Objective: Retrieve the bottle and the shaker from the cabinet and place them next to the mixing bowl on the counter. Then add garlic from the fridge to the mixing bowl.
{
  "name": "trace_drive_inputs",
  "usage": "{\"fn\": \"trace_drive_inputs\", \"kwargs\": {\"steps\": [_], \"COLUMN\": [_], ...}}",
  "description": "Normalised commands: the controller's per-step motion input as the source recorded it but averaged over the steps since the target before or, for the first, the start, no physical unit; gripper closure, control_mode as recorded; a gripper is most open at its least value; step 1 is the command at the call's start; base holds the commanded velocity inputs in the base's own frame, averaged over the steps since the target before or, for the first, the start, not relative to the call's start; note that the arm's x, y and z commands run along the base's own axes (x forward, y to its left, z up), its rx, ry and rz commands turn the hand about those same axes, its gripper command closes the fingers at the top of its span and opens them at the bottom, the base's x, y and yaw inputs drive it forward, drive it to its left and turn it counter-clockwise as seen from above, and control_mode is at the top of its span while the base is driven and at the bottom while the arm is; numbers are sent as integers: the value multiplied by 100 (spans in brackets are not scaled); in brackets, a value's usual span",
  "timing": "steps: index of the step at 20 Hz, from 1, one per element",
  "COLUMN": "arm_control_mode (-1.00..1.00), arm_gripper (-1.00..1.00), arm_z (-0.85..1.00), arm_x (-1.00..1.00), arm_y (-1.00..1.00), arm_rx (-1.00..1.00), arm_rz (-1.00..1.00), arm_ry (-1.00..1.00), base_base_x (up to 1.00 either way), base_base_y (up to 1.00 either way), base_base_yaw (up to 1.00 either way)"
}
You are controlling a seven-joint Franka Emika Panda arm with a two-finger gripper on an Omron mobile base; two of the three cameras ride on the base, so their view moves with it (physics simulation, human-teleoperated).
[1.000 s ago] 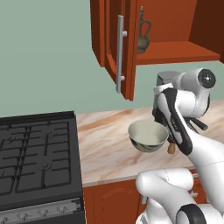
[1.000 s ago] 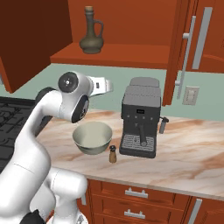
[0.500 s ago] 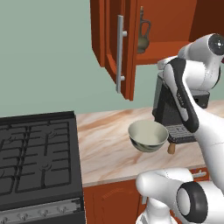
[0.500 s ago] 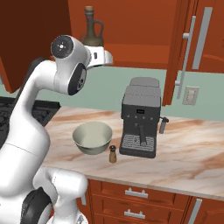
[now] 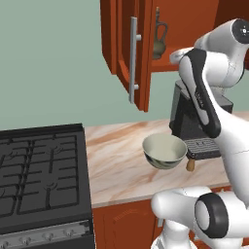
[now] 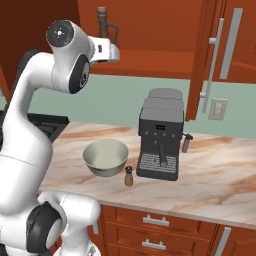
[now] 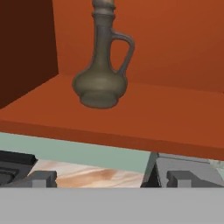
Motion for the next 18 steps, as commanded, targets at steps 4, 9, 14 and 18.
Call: {"fn": "trace_drive_inputs", "kwargs": {"steps": [4,9,14,18], "arm_control_mode": [-100,-100,-100,-100], "arm_gripper": [-100,-100,-100,-100], "arm_z": [15,37,31,0], "arm_x": [7,19,11,23], "arm_y": [49,2,1,19], "arm_rx": [-1,4,8,2], "arm_rz": [0,0,0,0], "arm_ry": [5,6,4,0], "base_base_x": [0,0,0,0], "base_base_y": [0,0,0,0], "base_base_yaw": [0,0,0,0]}}
